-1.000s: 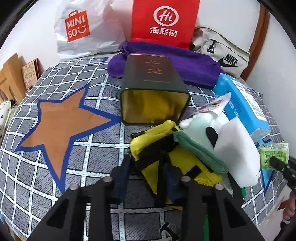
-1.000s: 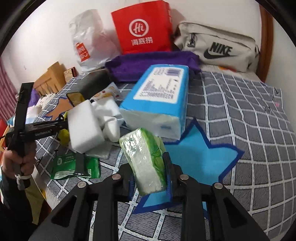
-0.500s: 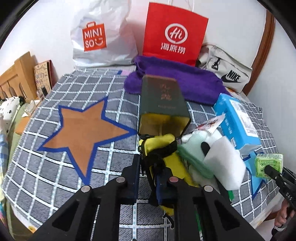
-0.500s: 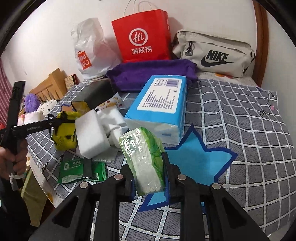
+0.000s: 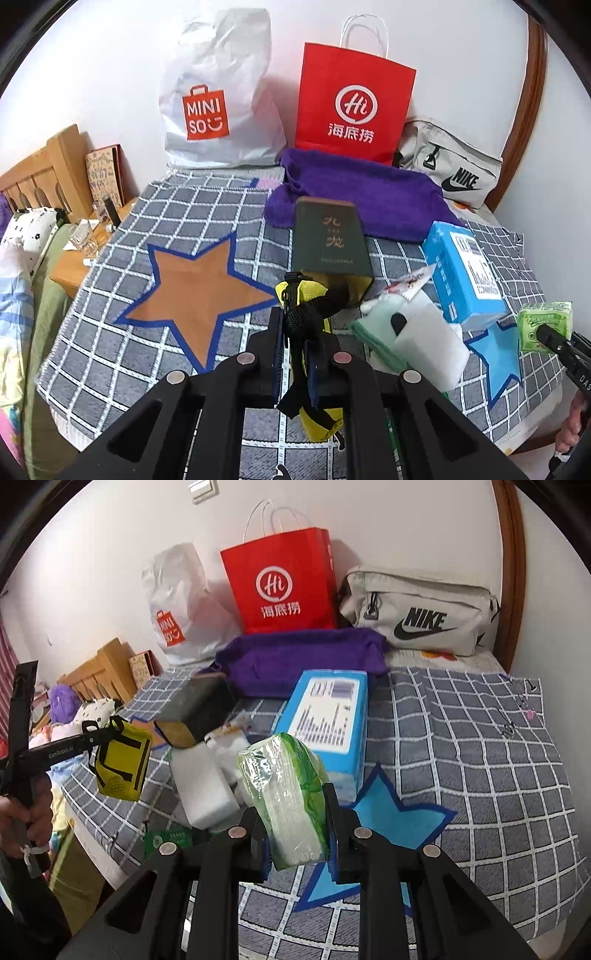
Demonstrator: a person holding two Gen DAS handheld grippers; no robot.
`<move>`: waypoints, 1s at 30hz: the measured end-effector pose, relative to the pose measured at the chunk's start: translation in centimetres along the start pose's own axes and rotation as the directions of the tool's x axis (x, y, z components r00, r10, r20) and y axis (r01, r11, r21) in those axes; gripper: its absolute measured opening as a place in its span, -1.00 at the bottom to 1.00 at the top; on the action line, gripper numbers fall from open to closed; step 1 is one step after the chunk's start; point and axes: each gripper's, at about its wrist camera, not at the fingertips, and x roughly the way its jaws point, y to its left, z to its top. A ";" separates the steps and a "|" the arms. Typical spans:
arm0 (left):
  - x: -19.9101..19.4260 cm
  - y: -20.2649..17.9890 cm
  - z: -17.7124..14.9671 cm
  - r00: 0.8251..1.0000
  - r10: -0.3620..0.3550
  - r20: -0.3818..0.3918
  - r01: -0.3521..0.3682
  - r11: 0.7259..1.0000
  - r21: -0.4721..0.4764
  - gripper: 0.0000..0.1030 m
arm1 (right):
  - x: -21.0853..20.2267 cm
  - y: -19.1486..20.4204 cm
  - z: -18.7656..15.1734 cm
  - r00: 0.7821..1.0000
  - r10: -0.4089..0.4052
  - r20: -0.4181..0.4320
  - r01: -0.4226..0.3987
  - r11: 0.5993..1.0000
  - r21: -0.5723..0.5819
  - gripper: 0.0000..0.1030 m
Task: Organize soft objects
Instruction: 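Carry the pouch with the left tool while the right tool carries the tissue pack to the purple towel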
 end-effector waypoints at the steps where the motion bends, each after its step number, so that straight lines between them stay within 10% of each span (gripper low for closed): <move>1: -0.1 0.0 0.2 1.000 0.000 0.007 0.000 1.000 0.003 -0.80 | -0.1 0.1 0.3 1.000 0.001 0.002 -0.001 1.000 0.000 -0.57; 30: 5.3 -1.6 13.1 0.996 -0.082 0.016 0.082 0.996 -0.016 -0.80 | 7.0 -1.2 14.6 0.998 -0.024 0.054 0.028 0.998 -0.062 -0.57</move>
